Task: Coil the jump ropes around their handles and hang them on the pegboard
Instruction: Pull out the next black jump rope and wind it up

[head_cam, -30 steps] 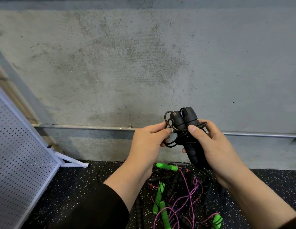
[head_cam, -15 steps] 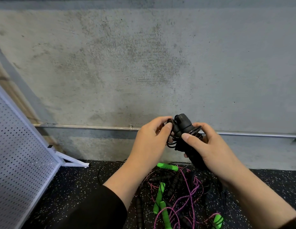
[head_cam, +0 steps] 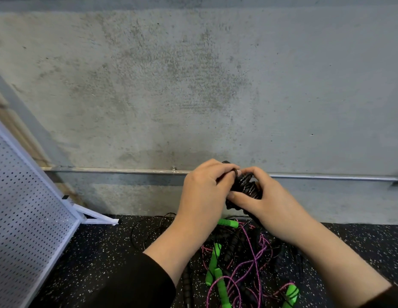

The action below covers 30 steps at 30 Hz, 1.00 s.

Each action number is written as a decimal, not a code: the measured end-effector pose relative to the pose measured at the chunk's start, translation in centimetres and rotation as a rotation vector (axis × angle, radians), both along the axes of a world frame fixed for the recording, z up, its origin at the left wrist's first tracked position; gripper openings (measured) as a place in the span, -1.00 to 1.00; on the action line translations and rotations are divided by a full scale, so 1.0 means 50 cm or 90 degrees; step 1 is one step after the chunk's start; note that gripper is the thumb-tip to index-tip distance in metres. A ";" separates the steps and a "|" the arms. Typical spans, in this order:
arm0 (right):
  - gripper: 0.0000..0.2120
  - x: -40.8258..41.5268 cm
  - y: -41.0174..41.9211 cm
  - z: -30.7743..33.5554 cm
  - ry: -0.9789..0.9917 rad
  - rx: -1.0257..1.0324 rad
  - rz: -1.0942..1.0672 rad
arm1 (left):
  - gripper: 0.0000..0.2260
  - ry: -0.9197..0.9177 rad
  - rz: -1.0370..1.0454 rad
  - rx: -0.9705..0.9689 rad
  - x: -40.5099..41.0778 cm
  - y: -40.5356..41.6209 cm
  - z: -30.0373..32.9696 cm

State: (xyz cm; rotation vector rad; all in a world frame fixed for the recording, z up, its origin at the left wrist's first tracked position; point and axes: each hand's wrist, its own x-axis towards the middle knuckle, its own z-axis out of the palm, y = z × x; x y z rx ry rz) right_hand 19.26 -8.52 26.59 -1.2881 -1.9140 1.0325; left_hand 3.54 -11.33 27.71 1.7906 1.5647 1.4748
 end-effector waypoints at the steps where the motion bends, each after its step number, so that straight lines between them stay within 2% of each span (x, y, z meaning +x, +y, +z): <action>1: -0.64 0.001 0.001 -0.003 -0.014 -0.001 0.012 | -0.86 -0.005 -0.003 -0.031 -0.003 0.004 0.000; 6: -0.60 0.023 0.004 -0.011 0.000 -0.024 0.026 | -0.74 0.055 -0.089 -0.126 -0.013 0.005 0.000; 10: -0.55 0.033 0.010 -0.008 0.040 -0.045 0.028 | -0.67 0.080 -0.167 -0.143 -0.023 -0.004 0.007; 12: -0.63 0.034 0.014 -0.008 0.054 -0.053 0.032 | -0.67 0.088 -0.155 -0.121 -0.027 0.000 0.004; 15: -0.68 0.033 0.013 -0.006 0.066 -0.070 0.036 | -0.74 0.032 -0.098 -0.090 -0.030 0.005 0.000; 17: -0.65 0.031 0.012 -0.006 0.081 -0.084 0.026 | -0.75 0.002 -0.083 -0.084 -0.031 0.005 -0.002; 22: -0.54 0.024 0.017 -0.023 0.100 -0.085 -0.034 | -0.68 0.072 -0.081 -0.064 -0.020 0.005 -0.024; 25: -0.36 0.017 0.021 -0.034 0.071 -0.012 -0.074 | -0.69 -0.019 -0.056 -0.140 0.000 0.001 -0.030; 28: -0.17 -0.002 0.013 -0.038 -0.034 0.075 -0.090 | -0.74 -0.222 -0.098 -0.252 0.018 0.000 -0.034; 30: -0.14 -0.018 0.000 -0.045 -0.081 0.104 -0.056 | -0.73 -0.300 -0.088 -0.298 0.019 0.003 -0.042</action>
